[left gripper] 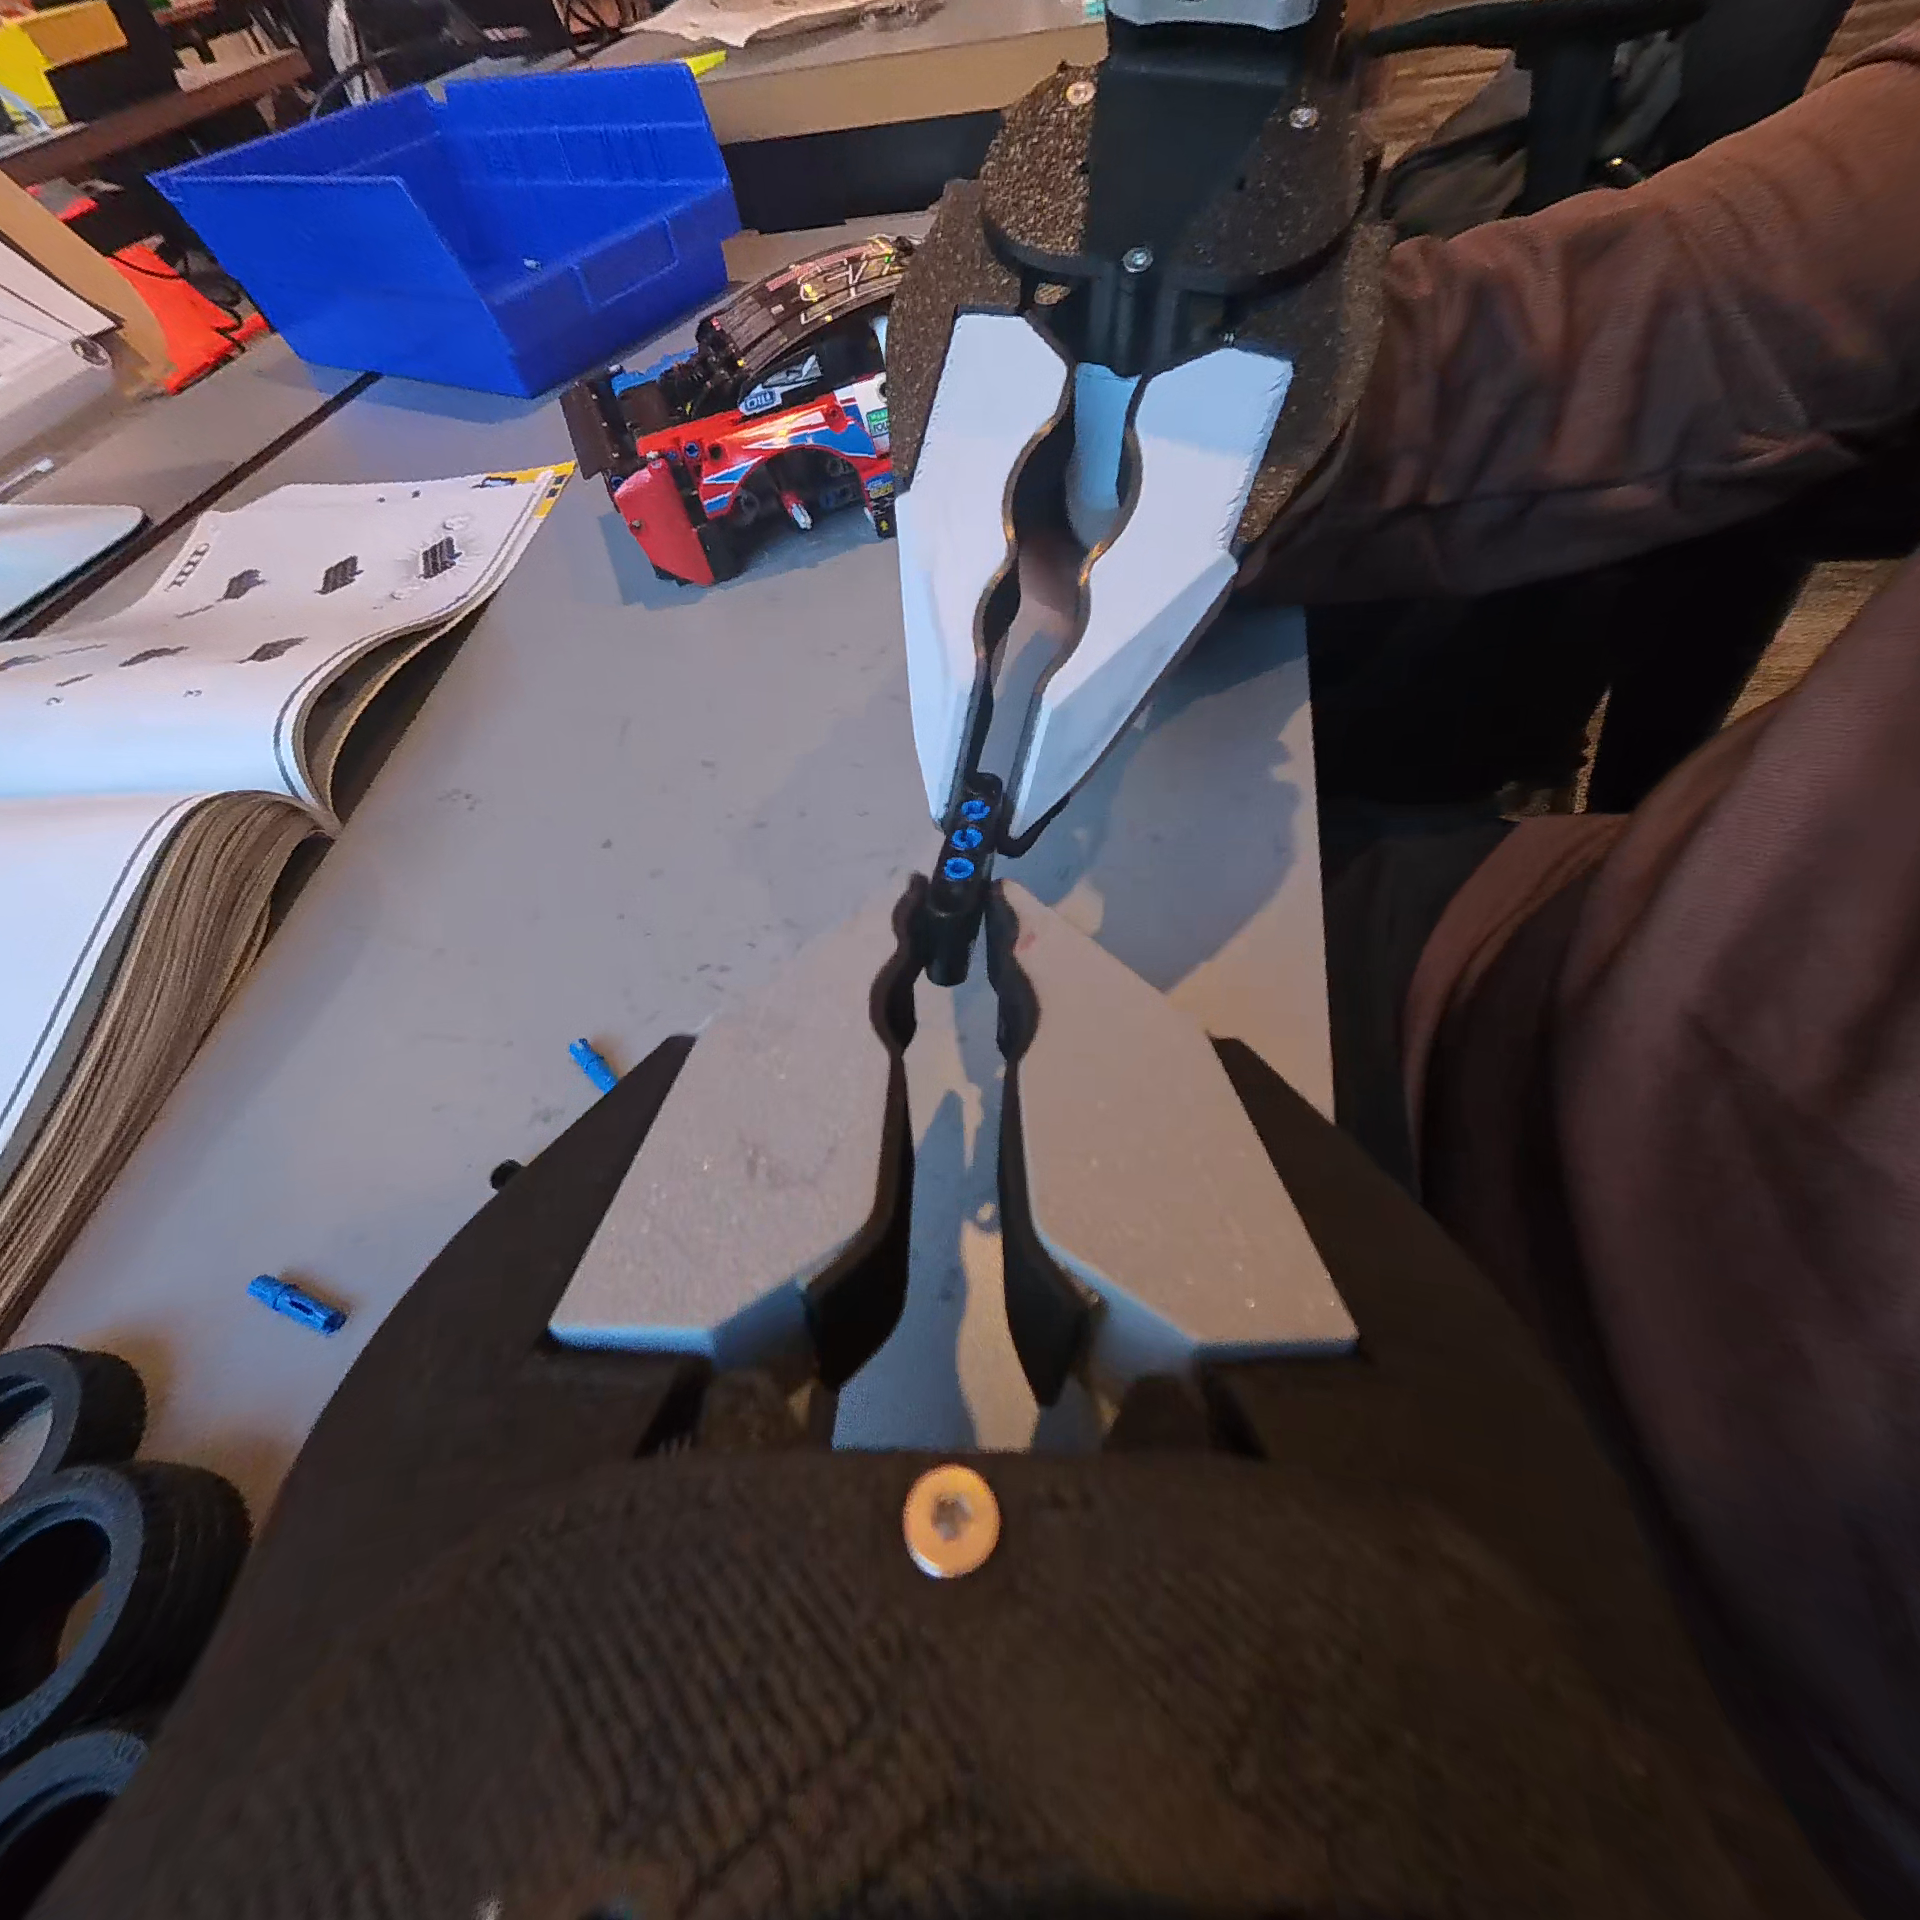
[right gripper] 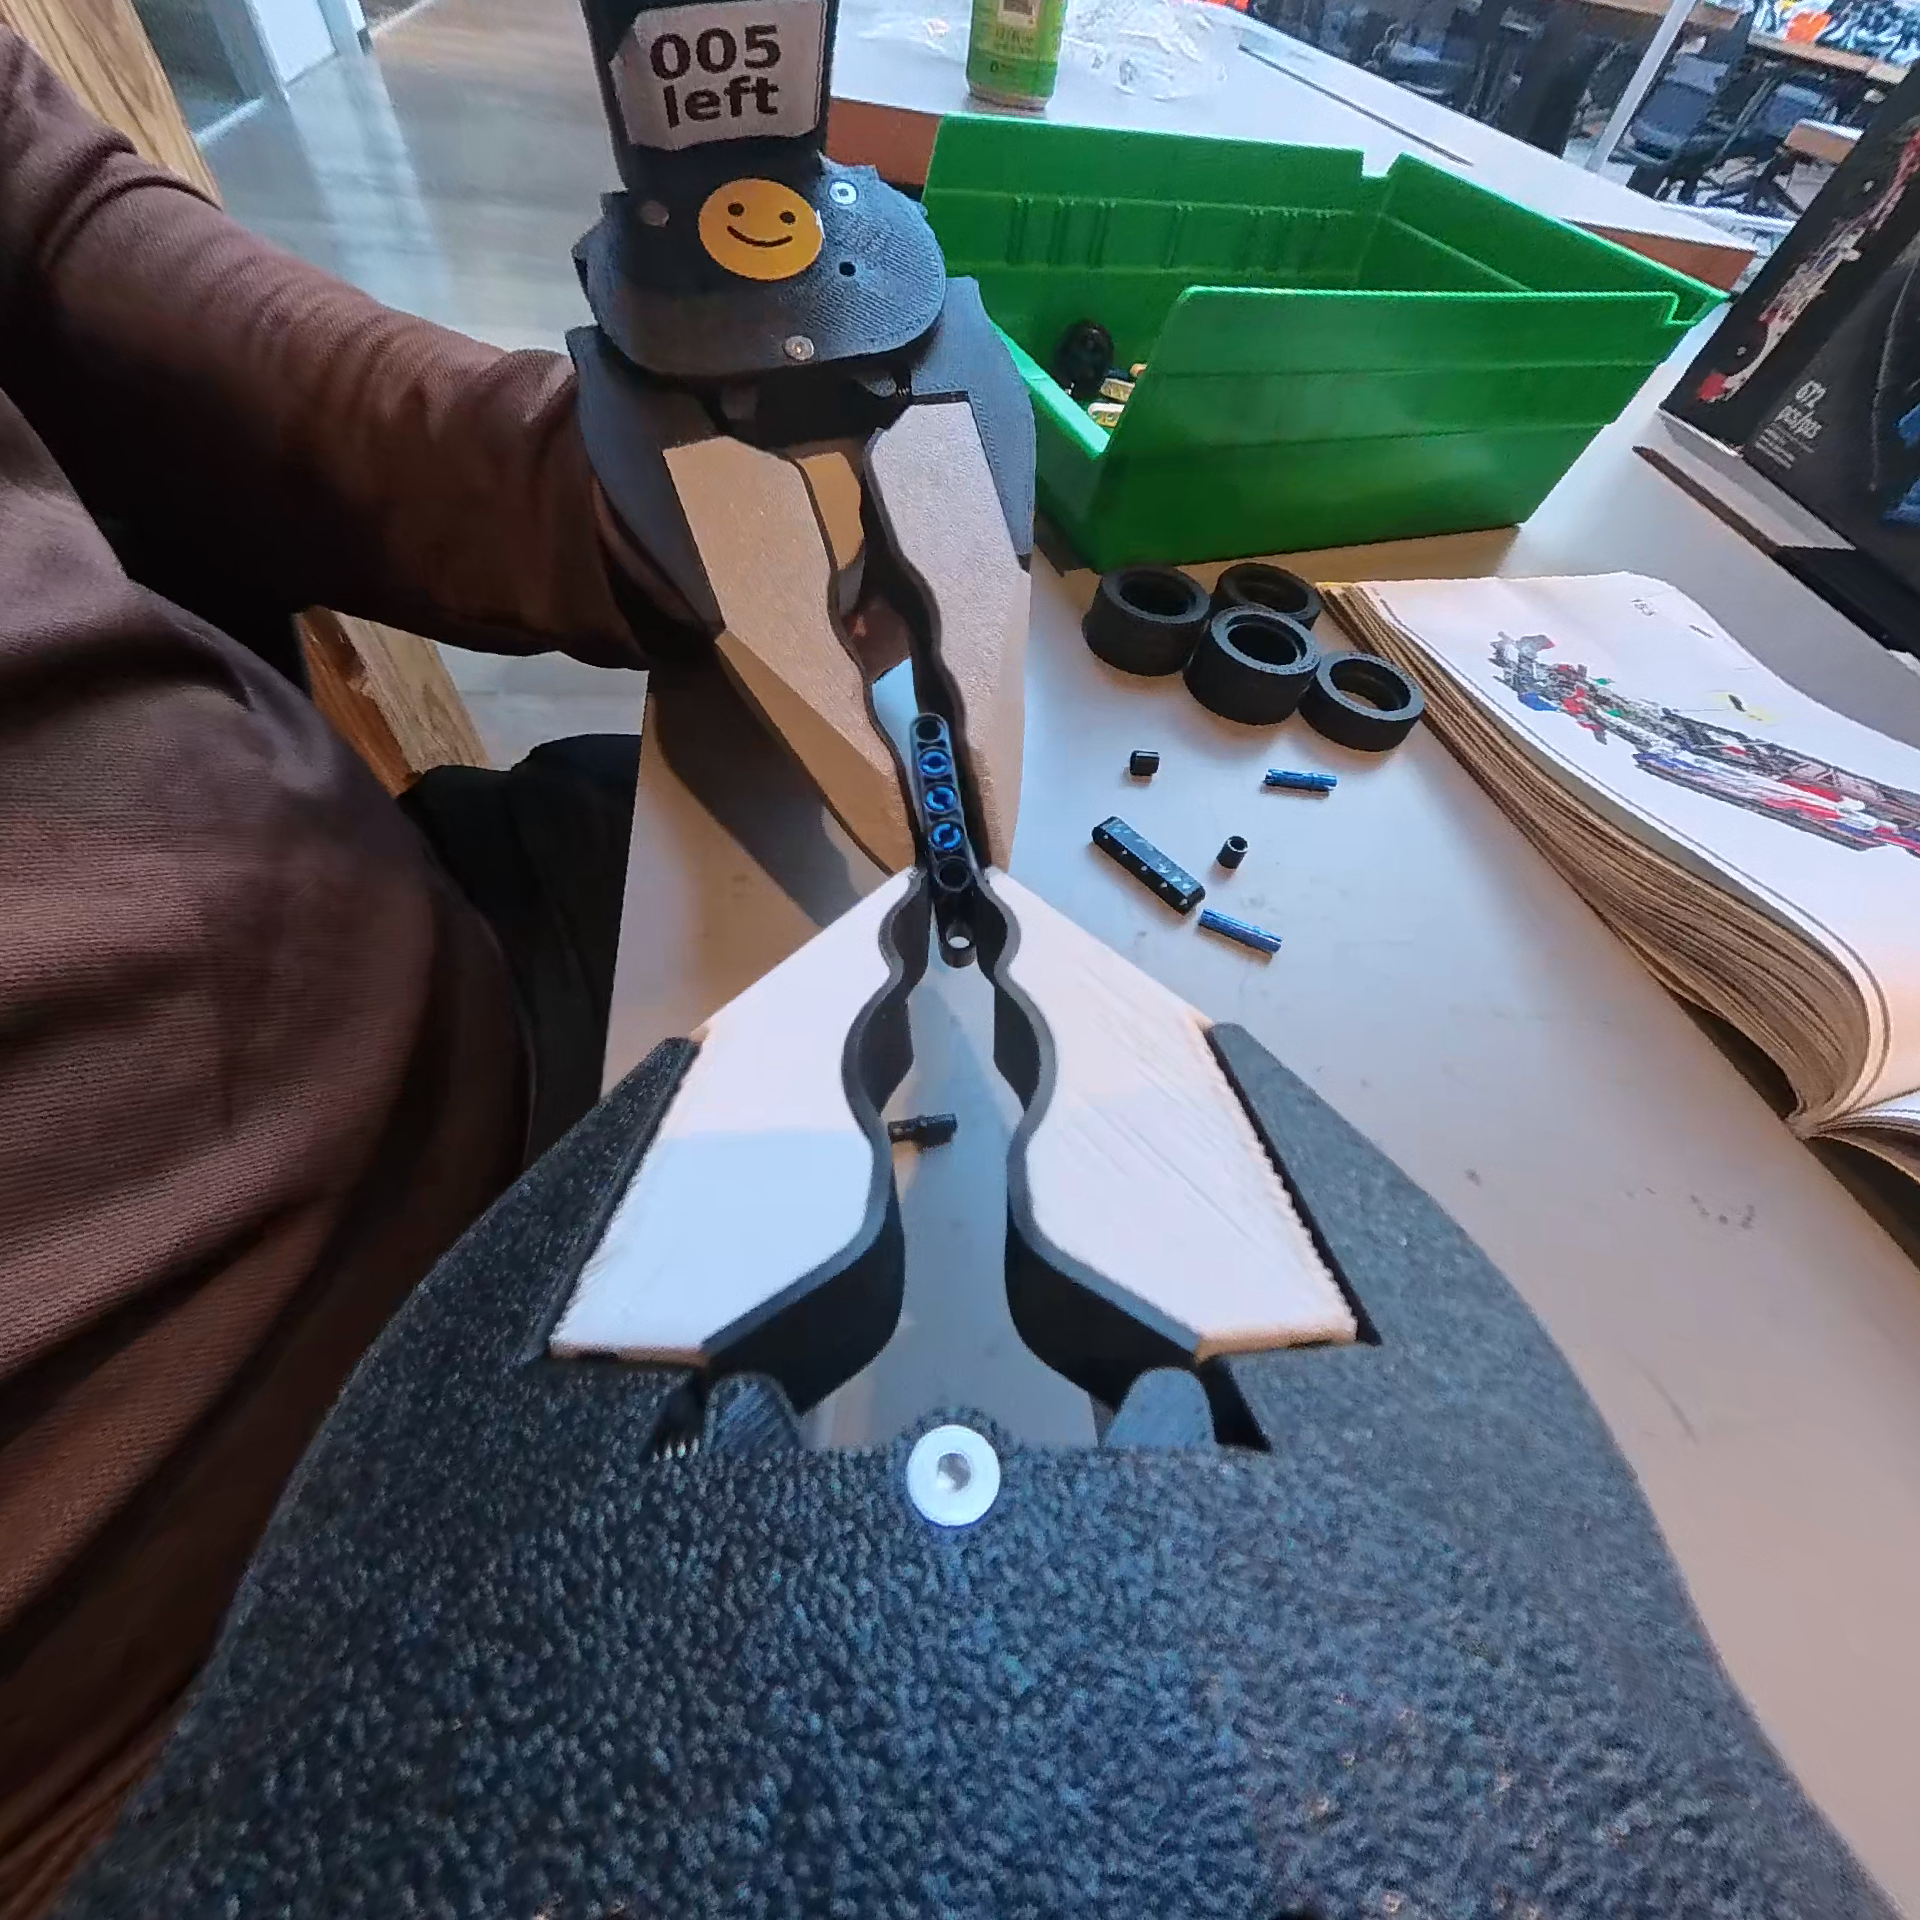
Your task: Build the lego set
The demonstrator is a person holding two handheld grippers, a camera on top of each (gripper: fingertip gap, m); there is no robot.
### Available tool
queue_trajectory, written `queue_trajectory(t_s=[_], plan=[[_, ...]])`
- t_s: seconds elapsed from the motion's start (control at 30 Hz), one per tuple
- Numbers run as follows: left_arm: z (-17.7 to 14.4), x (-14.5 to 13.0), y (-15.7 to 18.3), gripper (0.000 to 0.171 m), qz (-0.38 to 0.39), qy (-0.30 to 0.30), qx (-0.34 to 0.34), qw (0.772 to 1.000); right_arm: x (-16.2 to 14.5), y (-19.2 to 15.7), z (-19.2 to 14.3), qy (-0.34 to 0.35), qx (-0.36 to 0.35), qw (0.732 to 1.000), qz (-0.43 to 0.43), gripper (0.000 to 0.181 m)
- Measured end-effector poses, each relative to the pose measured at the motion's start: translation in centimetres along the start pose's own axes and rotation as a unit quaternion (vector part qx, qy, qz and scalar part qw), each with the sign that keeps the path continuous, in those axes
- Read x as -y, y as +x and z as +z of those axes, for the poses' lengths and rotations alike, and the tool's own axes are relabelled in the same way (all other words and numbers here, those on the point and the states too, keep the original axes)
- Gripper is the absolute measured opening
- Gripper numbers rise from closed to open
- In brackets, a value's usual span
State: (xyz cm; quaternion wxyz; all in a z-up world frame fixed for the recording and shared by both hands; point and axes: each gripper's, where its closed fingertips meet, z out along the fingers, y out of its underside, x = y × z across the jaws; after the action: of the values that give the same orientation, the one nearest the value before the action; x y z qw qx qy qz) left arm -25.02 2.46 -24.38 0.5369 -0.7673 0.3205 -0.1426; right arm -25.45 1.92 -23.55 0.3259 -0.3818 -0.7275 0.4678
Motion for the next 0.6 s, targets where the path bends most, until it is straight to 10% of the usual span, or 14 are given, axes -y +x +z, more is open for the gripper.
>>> queue_trajectory(t_s=[0.4,0.6], plan=[[0.2,0.2,-0.4,0.005,0.006,0.0,0.028,1.0,-0.2,0.8,-0.2,-0.002,-0.012,0.999,0.046,0.011],[0.0,-3.1,-2.7,0.005,0.051,-0.109,0.127,0.985,-4.0,1.3,-1.6,-0.111,-0.092,0.971,0.189,0.012]])
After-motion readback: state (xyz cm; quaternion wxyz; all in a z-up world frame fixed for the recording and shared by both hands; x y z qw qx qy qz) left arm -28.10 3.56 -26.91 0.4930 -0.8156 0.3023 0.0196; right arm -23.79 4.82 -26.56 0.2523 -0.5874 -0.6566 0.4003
